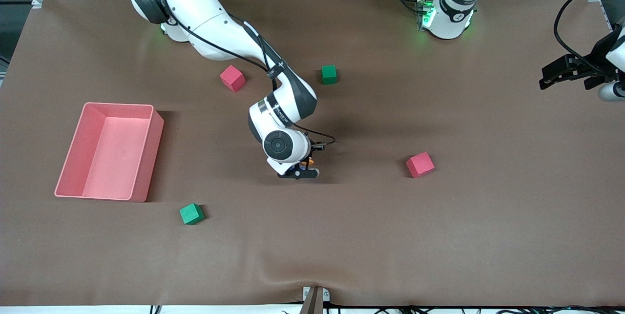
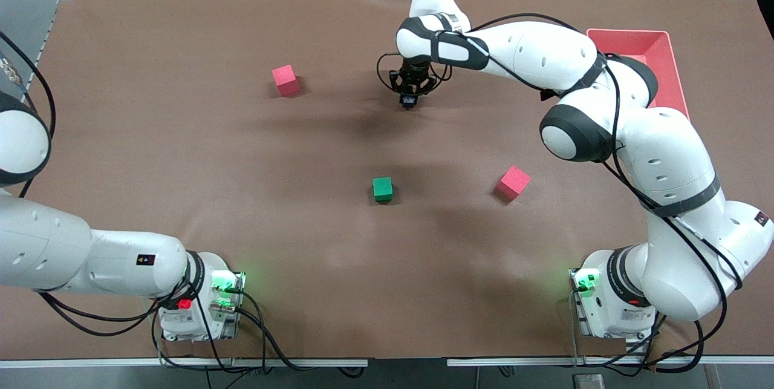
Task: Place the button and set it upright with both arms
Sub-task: 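Carry the button with the right gripper out to mid-table, then lower the button upright onto the table and open the right gripper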
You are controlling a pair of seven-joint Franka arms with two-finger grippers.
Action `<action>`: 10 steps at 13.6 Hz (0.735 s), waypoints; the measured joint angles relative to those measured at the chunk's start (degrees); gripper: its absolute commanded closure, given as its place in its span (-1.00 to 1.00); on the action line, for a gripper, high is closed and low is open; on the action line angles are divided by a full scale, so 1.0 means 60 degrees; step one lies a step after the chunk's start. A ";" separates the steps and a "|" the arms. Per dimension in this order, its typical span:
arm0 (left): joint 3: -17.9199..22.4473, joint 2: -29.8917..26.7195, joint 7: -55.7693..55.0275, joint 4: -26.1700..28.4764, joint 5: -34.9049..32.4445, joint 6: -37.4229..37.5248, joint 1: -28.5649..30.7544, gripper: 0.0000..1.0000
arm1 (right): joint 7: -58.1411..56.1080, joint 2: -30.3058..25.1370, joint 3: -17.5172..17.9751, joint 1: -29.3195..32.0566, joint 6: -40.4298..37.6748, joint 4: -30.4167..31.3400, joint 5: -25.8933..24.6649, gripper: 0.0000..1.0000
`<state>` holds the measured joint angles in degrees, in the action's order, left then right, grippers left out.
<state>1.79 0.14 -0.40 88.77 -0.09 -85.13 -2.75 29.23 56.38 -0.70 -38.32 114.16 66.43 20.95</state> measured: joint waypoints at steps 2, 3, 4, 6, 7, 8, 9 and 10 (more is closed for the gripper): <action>-0.0002 0.0000 0.0000 0.0000 0.0000 0.0000 -0.0023 -1.00 | 0.0101 0.0050 0.0007 -0.0016 0.0102 0.0000 0.0057 0.95; -0.0006 0.0002 0.0000 0.0000 0.0000 0.0000 -0.0035 -1.00 | 0.0120 0.0072 0.0008 -0.0017 0.0141 -0.0002 0.0060 0.95; -0.0013 0.0006 0.0000 0.0000 0.0000 0.0000 -0.0040 -1.00 | 0.0130 0.0090 0.0008 -0.0016 0.0189 -0.0008 0.0062 0.95; -0.0030 0.0015 0.0001 0.0000 0.0000 0.0000 -0.0041 -1.00 | 0.0141 0.0106 0.0008 -0.0013 0.0353 -0.0019 0.0063 0.95; -0.0062 0.0019 0.0001 0.0000 0.0001 0.0000 -0.0041 -1.00 | 0.0143 0.0111 0.0005 -0.0008 0.0399 -0.0029 0.0064 0.95; -0.0119 0.0025 0.0001 0.0000 0.0008 0.0000 -0.0044 -1.00 | 0.0145 0.0118 0.0002 -0.0003 0.0441 -0.0052 0.0064 0.95; -0.0171 0.0033 0.0001 0.0001 0.0009 0.0000 -0.0051 -1.00 | 0.0146 0.0130 0.0001 -0.0002 0.0461 -0.0095 0.0065 0.94; -0.0210 0.0045 -0.0003 0.0001 0.0010 0.0000 -0.0059 -1.00 | 0.0148 0.0144 0.0001 -0.0003 0.0487 -0.0123 0.0065 0.94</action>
<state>0.53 0.41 -0.42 88.78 -0.03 -85.13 -3.10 30.12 57.24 -0.69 -38.34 117.08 65.69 21.35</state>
